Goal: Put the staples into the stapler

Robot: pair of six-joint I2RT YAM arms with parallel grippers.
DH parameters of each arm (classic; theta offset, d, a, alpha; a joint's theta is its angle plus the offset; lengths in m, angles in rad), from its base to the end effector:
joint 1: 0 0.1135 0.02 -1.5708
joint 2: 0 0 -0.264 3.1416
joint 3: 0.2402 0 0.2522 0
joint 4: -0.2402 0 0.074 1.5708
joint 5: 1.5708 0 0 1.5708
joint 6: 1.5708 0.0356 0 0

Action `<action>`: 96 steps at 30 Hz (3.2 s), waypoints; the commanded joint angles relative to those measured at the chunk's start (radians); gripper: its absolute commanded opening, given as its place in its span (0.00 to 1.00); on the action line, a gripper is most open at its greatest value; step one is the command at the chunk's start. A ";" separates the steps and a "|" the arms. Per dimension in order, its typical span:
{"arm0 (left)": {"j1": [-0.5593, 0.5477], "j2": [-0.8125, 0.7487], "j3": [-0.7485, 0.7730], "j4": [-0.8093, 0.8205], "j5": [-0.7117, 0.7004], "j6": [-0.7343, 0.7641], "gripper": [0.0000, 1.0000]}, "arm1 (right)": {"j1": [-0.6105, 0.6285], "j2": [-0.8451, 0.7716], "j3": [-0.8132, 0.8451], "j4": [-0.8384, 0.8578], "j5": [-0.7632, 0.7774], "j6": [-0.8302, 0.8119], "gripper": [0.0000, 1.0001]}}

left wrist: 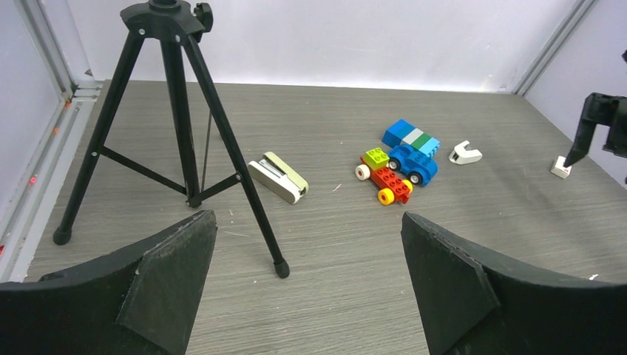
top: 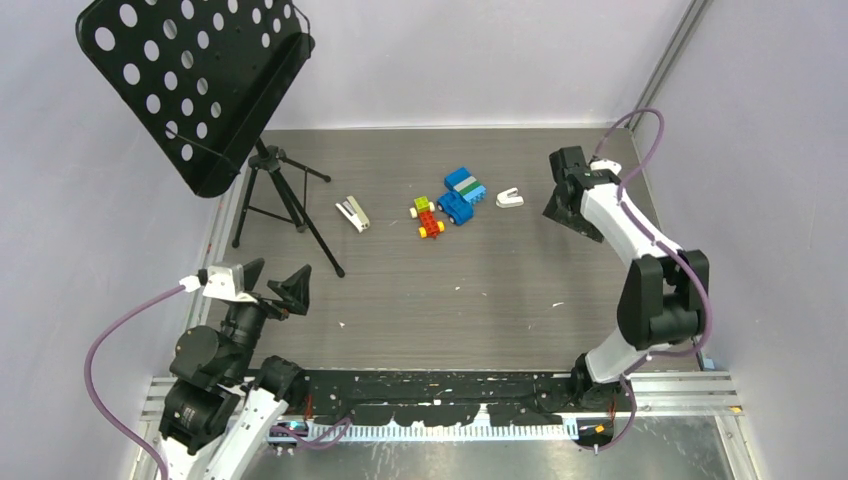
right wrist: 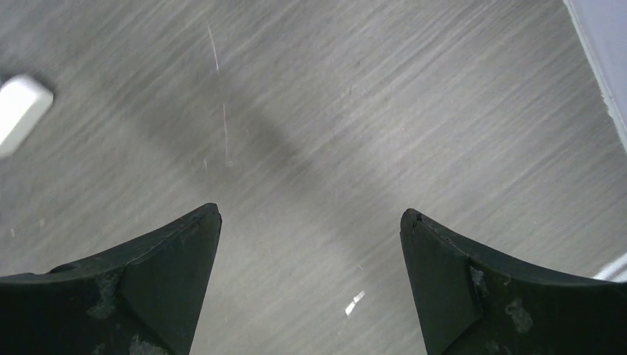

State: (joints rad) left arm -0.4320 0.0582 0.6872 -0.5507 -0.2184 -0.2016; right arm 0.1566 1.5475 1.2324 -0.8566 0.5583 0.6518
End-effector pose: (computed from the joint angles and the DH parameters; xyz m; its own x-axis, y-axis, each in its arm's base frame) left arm 0.0283 -0.0046 0.3300 0.0270 -0.2277 -0.9734 0.2225 0.9507 -0.2162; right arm 0.3050 0.0291 0.2626 -0.6804 0.4134 -0.6050 0.6086 0.7787 -0.1523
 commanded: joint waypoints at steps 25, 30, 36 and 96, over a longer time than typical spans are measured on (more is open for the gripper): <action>-0.034 0.013 -0.008 0.047 0.005 0.032 0.98 | -0.388 0.498 0.304 0.251 -0.243 0.029 0.77; -0.034 0.018 -0.009 0.049 0.008 0.034 0.98 | -0.388 0.543 0.329 0.242 -0.251 0.006 0.69; -0.034 0.017 -0.009 0.049 0.006 0.036 0.98 | -0.387 0.549 0.316 0.233 -0.267 -0.002 0.54; -0.033 0.431 0.005 -0.057 0.171 -0.307 0.98 | 0.921 0.192 -0.212 0.420 -0.260 -0.386 0.57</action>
State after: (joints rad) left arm -0.4629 0.4816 0.7185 -0.6323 -0.0895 -0.4259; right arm 1.0695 1.7527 1.0512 -0.4416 0.2600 0.2672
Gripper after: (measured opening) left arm 0.983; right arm 0.530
